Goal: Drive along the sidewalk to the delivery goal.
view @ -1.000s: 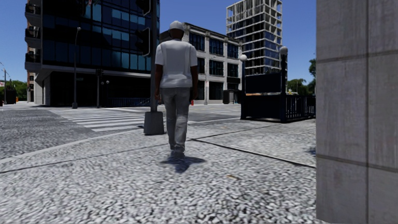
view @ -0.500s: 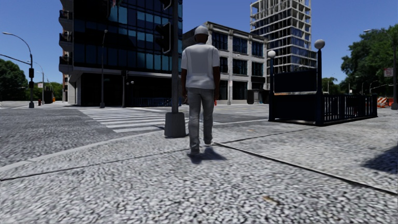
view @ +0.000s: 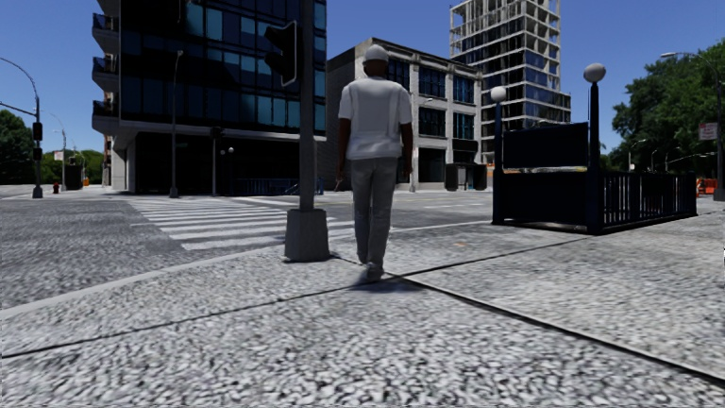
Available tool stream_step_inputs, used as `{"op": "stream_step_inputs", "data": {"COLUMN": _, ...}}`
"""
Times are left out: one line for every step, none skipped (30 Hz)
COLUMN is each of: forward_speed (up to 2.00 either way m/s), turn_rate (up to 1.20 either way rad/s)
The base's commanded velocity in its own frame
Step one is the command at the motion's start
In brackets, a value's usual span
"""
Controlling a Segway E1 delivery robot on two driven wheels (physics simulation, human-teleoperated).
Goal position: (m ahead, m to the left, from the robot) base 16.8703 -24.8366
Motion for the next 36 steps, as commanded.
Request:
{"op": "stream_step_inputs", "data": {"forward_speed": 1.33, "turn_rate": -0.36}}
{"op": "stream_step_inputs", "data": {"forward_speed": 1.35, "turn_rate": -0.41}}
{"op": "stream_step_inputs", "data": {"forward_speed": 1.37, "turn_rate": -0.46}}
{"op": "stream_step_inputs", "data": {"forward_speed": 1.38, "turn_rate": -0.47}}
{"op": "stream_step_inputs", "data": {"forward_speed": 1.38, "turn_rate": -0.47}}
{"op": "stream_step_inputs", "data": {"forward_speed": 1.39, "turn_rate": -0.48}}
{"op": "stream_step_inputs", "data": {"forward_speed": 1.39, "turn_rate": -0.48}}
{"op": "stream_step_inputs", "data": {"forward_speed": 1.40, "turn_rate": -0.48}}
{"op": "stream_step_inputs", "data": {"forward_speed": 1.40, "turn_rate": -0.48}}
{"op": "stream_step_inputs", "data": {"forward_speed": 1.40, "turn_rate": -0.48}}
{"op": "stream_step_inputs", "data": {"forward_speed": 1.40, "turn_rate": -0.48}}
{"op": "stream_step_inputs", "data": {"forward_speed": 1.40, "turn_rate": -0.48}}
{"op": "stream_step_inputs", "data": {"forward_speed": 1.42, "turn_rate": -0.48}}
{"op": "stream_step_inputs", "data": {"forward_speed": 1.42, "turn_rate": -0.48}}
{"op": "stream_step_inputs", "data": {"forward_speed": 1.46, "turn_rate": -0.48}}
{"op": "stream_step_inputs", "data": {"forward_speed": 1.50, "turn_rate": -0.55}}
{"op": "stream_step_inputs", "data": {"forward_speed": 1.51, "turn_rate": -0.59}}
{"op": "stream_step_inputs", "data": {"forward_speed": 1.51, "turn_rate": -0.59}}
{"op": "stream_step_inputs", "data": {"forward_speed": 1.52, "turn_rate": -0.60}}
{"op": "stream_step_inputs", "data": {"forward_speed": 1.52, "turn_rate": -0.60}}
{"op": "stream_step_inputs", "data": {"forward_speed": 1.53, "turn_rate": -0.60}}
{"op": "stream_step_inputs", "data": {"forward_speed": 1.54, "turn_rate": -0.60}}
{"op": "stream_step_inputs", "data": {"forward_speed": 1.55, "turn_rate": -0.60}}
{"op": "stream_step_inputs", "data": {"forward_speed": 1.55, "turn_rate": -0.60}}
{"op": "stream_step_inputs", "data": {"forward_speed": 1.56, "turn_rate": -0.60}}
{"op": "stream_step_inputs", "data": {"forward_speed": 1.56, "turn_rate": -0.60}}
{"op": "stream_step_inputs", "data": {"forward_speed": 1.56, "turn_rate": -0.60}}
{"op": "stream_step_inputs", "data": {"forward_speed": 1.56, "turn_rate": -0.60}}
{"op": "stream_step_inputs", "data": {"forward_speed": 1.56, "turn_rate": -0.60}}
{"op": "stream_step_inputs", "data": {"forward_speed": 1.56, "turn_rate": -0.60}}
{"op": "stream_step_inputs", "data": {"forward_speed": 1.57, "turn_rate": -0.60}}
{"op": "stream_step_inputs", "data": {"forward_speed": 1.57, "turn_rate": -0.60}}
{"op": "stream_step_inputs", "data": {"forward_speed": 1.57, "turn_rate": -0.60}}
{"op": "stream_step_inputs", "data": {"forward_speed": 1.57, "turn_rate": -0.60}}
{"op": "stream_step_inputs", "data": {"forward_speed": 1.57, "turn_rate": -0.60}}
{"op": "stream_step_inputs", "data": {"forward_speed": 1.57, "turn_rate": -0.60}}
